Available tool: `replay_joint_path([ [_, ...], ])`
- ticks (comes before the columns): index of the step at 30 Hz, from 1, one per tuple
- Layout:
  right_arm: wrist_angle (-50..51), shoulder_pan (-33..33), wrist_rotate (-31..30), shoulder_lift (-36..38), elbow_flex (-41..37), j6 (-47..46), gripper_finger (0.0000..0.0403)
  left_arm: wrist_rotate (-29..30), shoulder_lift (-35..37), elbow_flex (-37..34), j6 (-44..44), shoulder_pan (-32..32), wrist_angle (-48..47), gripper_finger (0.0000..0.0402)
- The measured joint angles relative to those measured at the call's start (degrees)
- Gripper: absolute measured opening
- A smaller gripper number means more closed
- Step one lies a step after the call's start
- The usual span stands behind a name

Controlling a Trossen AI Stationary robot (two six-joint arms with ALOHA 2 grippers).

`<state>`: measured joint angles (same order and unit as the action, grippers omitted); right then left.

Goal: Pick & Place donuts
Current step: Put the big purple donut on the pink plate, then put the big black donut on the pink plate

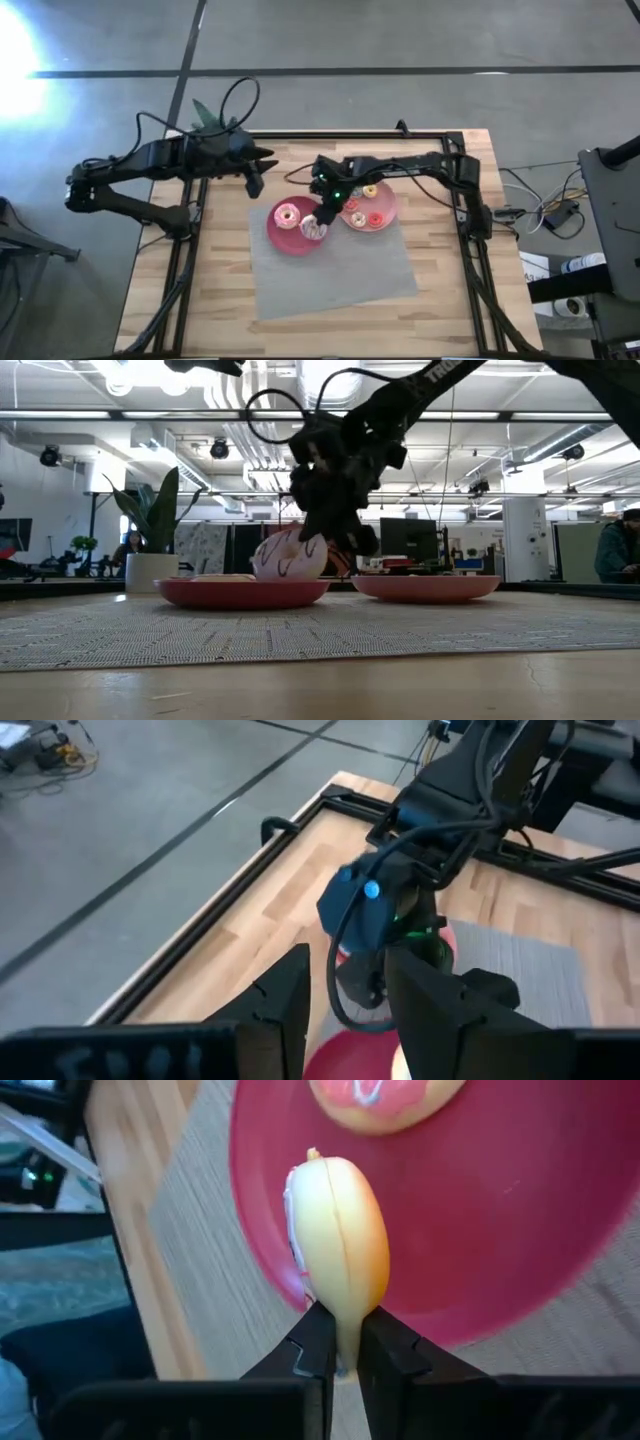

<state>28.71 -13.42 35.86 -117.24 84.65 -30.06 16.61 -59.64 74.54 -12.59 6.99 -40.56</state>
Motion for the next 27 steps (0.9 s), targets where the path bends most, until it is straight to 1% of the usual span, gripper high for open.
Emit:
replay_joint_path([
  [3,2.70,0.07,-0.05,-2.85,3.59,-0.17,0.0032,0.34,1.89,-2.21,-1.36,-0.10,-0.06,0.0106],
  [9,10.31,-0.21,-5.54,-7.37,10.41,1.47,0.0082,2.61,4.43,-6.24,-3.94,-0.14,-0.07,0.0106],
  [13,16.02,0.02,-13.79,-8.30,14.82,4.54,0.0117,2.79,5.66,-8.38,-5.17,-0.25,0.03,0.0106],
  [16,18.36,-0.11,-20.53,-8.49,17.27,6.74,0.0141,2.83,6.12,-9.35,-5.39,-0.24,-0.03,0.0106],
  [18,19.56,-0.25,-22.71,-8.32,18.83,8.40,0.0156,2.85,6.23,-9.54,-5.36,-0.25,-0.13,0.0106],
  [23,22.93,-0.21,-25.71,-8.25,21.01,12.51,0.0183,2.90,6.36,-10.26,-3.67,-0.23,-0.83,0.0106],
  [26,23.52,-0.20,-31.10,-6.93,21.65,17.15,0.0193,3.04,6.36,-11.07,-2.56,-0.23,-4.32,0.0106],
  [27,23.41,-0.18,-33.17,-6.00,21.77,18.69,0.0194,3.70,6.34,-11.72,-3.38,-0.11,-5.88,0.0106],
])
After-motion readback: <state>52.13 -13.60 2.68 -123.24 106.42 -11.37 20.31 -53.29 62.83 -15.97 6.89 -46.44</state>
